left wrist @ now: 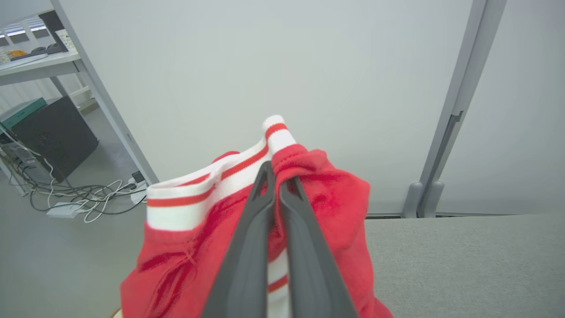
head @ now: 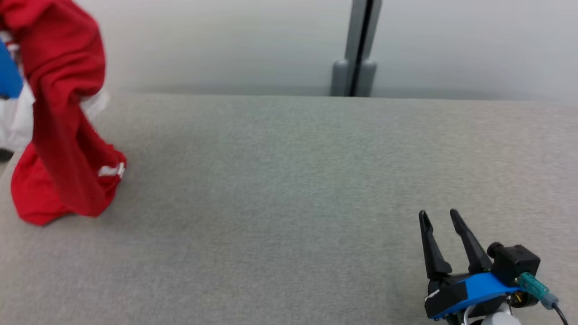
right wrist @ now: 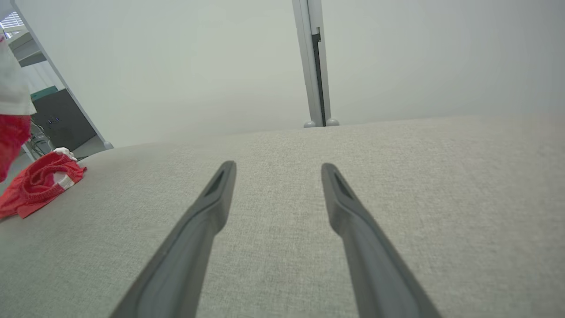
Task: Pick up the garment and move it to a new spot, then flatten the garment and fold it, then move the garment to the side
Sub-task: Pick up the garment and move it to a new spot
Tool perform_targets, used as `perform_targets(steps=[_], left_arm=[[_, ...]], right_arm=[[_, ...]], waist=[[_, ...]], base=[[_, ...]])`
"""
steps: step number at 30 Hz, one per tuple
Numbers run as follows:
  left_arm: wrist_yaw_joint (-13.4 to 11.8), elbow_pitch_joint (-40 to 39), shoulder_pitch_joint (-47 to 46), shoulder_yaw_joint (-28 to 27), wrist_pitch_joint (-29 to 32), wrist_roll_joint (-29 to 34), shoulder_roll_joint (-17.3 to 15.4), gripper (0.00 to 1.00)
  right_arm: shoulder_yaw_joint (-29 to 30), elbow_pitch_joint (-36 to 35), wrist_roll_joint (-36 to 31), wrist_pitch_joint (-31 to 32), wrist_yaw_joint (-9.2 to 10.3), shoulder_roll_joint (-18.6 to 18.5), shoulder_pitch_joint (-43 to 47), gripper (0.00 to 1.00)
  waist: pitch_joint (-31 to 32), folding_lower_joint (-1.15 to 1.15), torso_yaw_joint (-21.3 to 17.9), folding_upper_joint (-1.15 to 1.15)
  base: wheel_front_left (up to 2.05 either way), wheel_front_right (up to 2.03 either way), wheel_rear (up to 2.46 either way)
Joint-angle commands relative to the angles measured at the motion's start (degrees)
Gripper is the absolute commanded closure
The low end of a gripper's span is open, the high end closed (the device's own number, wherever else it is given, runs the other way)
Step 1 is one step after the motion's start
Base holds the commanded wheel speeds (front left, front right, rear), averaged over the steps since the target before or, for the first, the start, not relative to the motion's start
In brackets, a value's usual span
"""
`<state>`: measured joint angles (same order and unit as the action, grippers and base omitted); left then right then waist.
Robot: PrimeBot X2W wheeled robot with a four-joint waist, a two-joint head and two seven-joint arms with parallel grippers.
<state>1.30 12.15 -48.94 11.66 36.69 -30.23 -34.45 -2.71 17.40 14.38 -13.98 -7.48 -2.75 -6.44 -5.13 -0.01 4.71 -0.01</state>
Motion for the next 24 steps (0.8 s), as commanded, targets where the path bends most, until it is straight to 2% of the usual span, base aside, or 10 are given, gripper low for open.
perform_targets(steps=[1,8,14,19,24], left_arm=[[0.37,-0.55,-1.39,0.3,-0.2,-0.32,0.88,1.0],[2.09,-3.94,-4.1,2.92,-0.7,-2.42,5.35,1.0],[2.16,-5.49,-2.47,5.34,-0.96,-4.06,9.39,1.0],[3.28,-5.3,0.82,10.02,-0.15,-2.34,10.13,1.0],[4.16,-2.17,6.27,14.79,-1.71,-1.69,11.8,1.0]], right_arm=[[-0.07,0.65,0.64,-0.47,-0.03,-0.26,0.91,0.0],[-1.54,2.28,2.24,-1.11,-0.03,-0.26,0.43,0.0],[-2.1,2.12,2.29,-1.22,-0.03,-0.25,0.04,0.0],[-2.66,1.24,2.27,-1.23,-0.03,-0.26,-1.0,0.0],[-2.87,0.52,2.61,-1.24,-0.03,-0.26,-1.63,0.0]], waist=[[2.86,0.01,-3.06,0.01],[5.32,0.01,-10.32,0.01],[4.21,0.01,-16.44,0.01],[1.79,0.01,-20.45,0.01],[-0.29,0.01,-22.49,0.01]], base=[[0.0,0.0,0.0],[0.0,0.0,0.0],[0.0,0.0,0.0],[0.0,0.0,0.0],[0.0,0.0,0.0]])
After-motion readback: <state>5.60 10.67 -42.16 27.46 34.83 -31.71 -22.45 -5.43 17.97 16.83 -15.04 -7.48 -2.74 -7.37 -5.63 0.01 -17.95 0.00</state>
